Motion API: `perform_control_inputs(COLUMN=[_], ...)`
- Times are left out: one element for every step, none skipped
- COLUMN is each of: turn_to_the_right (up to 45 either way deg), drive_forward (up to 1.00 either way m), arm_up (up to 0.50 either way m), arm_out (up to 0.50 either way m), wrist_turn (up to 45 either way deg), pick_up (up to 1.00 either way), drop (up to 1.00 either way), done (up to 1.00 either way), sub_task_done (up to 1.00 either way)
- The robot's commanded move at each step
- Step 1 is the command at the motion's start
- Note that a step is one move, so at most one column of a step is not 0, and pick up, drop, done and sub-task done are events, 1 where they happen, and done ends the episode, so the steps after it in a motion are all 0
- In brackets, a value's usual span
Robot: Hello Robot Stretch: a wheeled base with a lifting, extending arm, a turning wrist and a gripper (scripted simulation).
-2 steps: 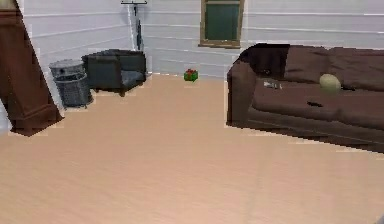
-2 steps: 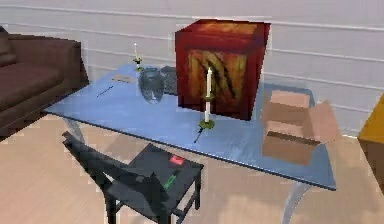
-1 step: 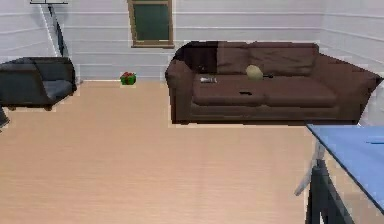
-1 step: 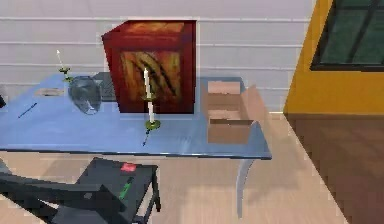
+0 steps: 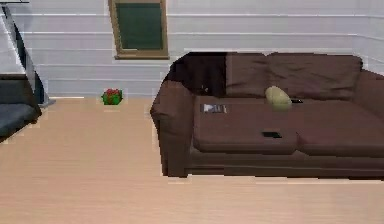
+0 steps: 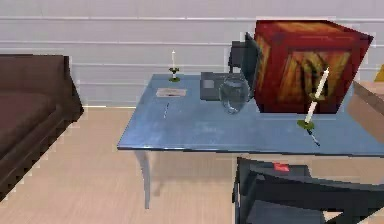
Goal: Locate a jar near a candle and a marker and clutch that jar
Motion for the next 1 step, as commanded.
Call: perform_control_inputs(turn_to_the_right=[42.0], drive_forward=[0.0], arm_up=[0.0], arm_out=[0.0], wrist_turn=[0.0], pick_up=[0.0], drop=[0.0], done=[0.0], sub_task_done=[0.0])
